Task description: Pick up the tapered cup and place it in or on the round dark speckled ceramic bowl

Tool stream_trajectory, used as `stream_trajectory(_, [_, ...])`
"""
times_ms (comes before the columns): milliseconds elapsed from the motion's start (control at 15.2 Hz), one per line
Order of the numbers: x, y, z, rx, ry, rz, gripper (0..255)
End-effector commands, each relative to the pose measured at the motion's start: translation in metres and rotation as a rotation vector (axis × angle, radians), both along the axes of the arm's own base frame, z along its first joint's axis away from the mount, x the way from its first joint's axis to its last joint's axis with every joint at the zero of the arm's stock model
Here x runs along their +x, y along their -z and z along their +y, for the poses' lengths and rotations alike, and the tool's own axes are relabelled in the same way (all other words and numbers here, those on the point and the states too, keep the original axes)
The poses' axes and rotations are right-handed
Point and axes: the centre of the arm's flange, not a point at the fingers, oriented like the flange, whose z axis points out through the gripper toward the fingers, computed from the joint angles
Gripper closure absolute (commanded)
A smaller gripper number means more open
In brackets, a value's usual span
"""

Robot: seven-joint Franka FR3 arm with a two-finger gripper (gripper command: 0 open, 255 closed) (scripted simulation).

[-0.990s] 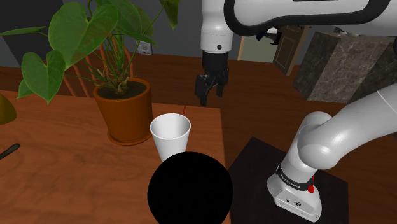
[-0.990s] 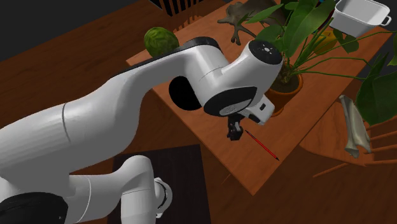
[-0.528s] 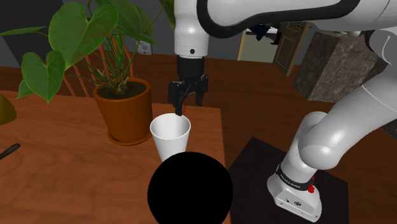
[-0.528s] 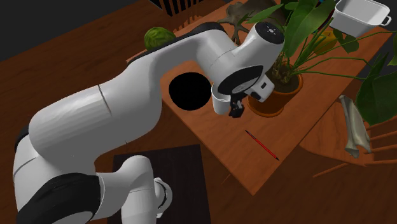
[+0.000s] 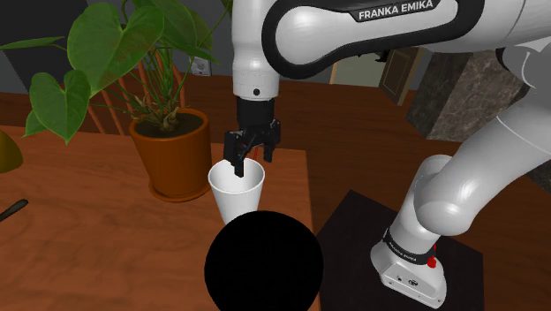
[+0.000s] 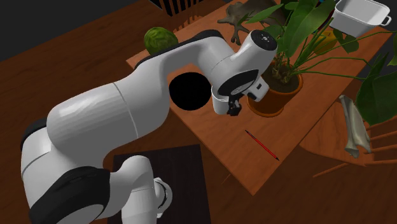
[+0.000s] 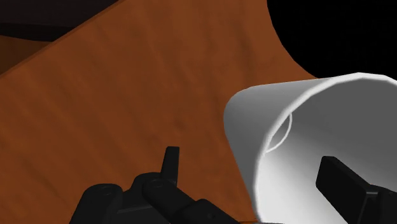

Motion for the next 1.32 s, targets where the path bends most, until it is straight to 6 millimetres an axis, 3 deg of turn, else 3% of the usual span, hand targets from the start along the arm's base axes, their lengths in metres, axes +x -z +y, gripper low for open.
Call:
stream_trajectory(0, [-0.001, 0.009, 0.001, 0.0, 0.0, 0.0, 0])
stream_trajectory(462, [-0.001, 0.009, 0.001, 0.0, 0.0, 0.0, 0])
stream_trajectory(528, [-0.001, 0.009, 0.001, 0.0, 0.0, 0.0, 255])
stream_trajectory(1122, [-0.001, 0.009, 0.001, 0.0, 0.0, 0.0, 255])
stream_trajectory(1254, [-0.001, -0.002, 0.001, 0.0, 0.0, 0.0, 255])
